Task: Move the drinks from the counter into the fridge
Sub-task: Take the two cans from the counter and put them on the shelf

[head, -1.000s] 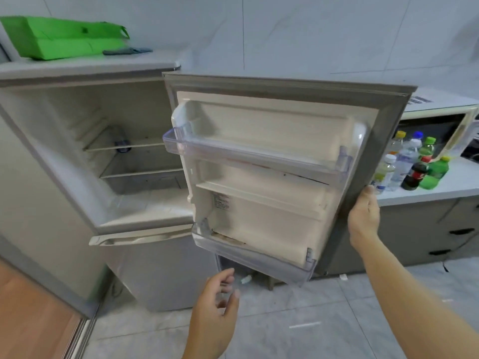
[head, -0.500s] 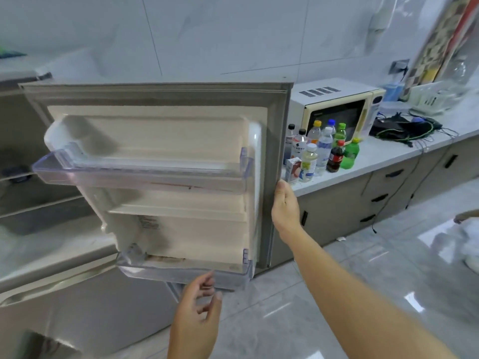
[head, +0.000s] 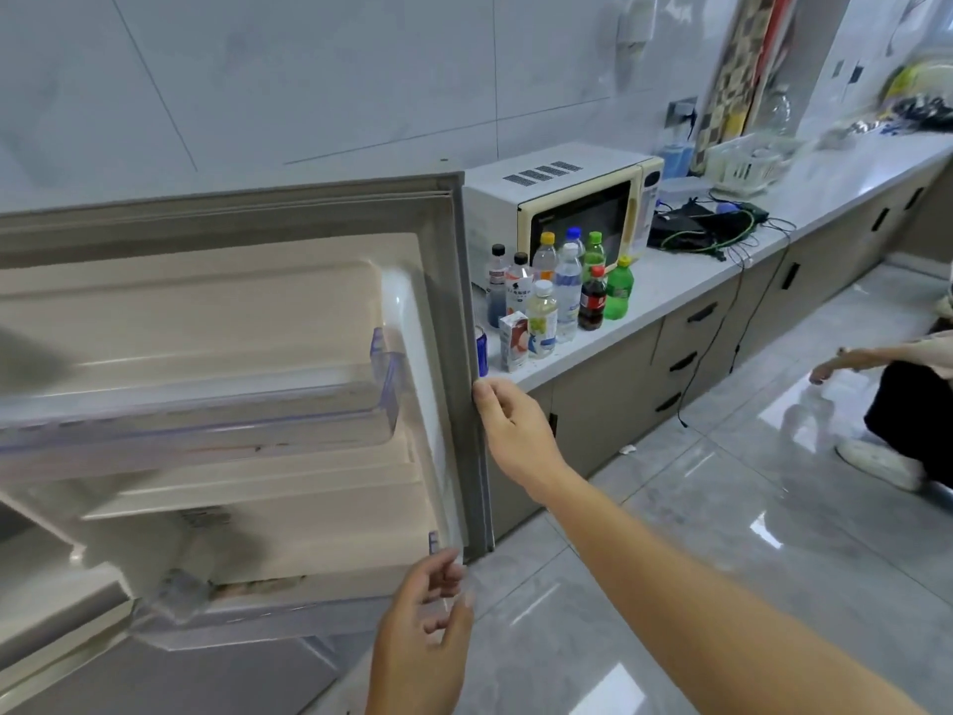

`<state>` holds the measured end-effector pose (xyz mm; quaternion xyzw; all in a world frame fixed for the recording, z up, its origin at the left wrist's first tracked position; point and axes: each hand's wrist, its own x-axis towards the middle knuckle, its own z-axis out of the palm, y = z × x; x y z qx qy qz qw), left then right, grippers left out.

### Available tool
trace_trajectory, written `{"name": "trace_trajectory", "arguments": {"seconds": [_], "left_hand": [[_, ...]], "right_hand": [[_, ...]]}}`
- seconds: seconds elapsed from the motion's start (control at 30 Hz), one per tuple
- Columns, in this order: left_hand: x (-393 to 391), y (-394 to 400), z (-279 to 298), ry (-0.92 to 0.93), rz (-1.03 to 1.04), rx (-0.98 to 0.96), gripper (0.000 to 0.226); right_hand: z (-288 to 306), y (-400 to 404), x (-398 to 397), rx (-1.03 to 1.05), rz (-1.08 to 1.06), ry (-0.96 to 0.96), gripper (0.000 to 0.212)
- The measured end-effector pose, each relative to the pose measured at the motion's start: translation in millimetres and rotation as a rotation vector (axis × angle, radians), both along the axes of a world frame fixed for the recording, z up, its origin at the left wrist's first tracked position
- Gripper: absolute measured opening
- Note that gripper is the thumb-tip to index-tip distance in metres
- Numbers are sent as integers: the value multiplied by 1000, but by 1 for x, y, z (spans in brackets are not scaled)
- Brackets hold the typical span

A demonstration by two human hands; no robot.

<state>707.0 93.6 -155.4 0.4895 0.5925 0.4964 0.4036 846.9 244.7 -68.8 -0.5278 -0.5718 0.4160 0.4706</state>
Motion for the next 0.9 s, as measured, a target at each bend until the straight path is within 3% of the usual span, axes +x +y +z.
{"name": "trace_trajectory", "arguments": {"seconds": [0.27, 0.6, 0.7, 0.9], "left_hand": [[66, 72, 4, 3, -88, -110, 36], [167, 200, -3, -446, 419, -311, 17], [172, 240, -6, -457, 545, -320, 27], [150, 328, -26, -412, 731, -330, 68]], "right_hand": [[-20, 58, 51, 2, 152, -67, 13], [-93, 180, 162, -197, 287, -244, 10], [-101, 210, 164, -222, 357, -272, 23], [-101, 275, 125, -121, 451, -284, 54]]}}
